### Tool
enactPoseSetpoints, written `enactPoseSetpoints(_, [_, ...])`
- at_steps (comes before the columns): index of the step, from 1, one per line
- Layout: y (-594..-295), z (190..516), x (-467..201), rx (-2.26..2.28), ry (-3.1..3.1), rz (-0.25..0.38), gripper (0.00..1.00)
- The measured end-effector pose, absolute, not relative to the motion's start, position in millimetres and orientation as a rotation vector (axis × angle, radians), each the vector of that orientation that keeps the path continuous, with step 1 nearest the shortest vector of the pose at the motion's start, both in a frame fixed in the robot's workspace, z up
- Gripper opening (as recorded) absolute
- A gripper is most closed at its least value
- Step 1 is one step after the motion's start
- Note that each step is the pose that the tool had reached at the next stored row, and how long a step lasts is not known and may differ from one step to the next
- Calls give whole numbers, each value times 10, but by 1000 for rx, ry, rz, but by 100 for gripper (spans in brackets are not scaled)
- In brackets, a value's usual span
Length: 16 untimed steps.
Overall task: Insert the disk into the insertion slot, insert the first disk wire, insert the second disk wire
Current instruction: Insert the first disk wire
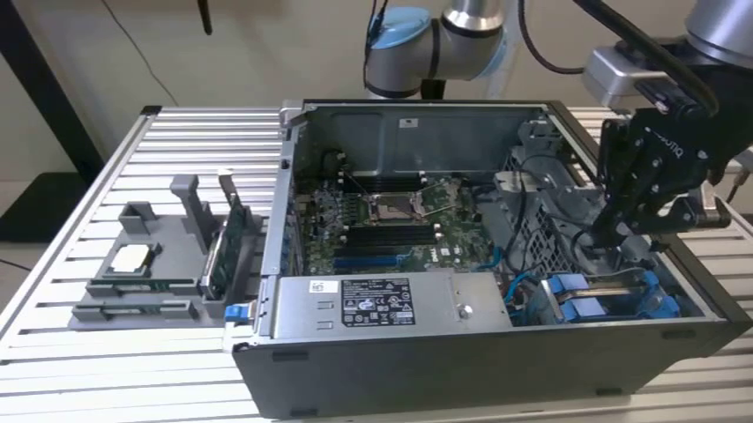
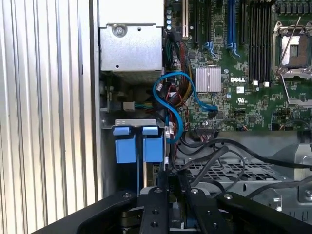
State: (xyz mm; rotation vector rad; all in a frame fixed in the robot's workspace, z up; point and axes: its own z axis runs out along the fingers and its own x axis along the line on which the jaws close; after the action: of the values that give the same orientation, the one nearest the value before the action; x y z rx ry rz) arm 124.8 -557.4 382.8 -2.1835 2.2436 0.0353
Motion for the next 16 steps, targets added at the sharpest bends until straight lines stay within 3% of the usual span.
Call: enactPoseSetpoints(16, [-5737,3774,1263,-2180,2247,36,19])
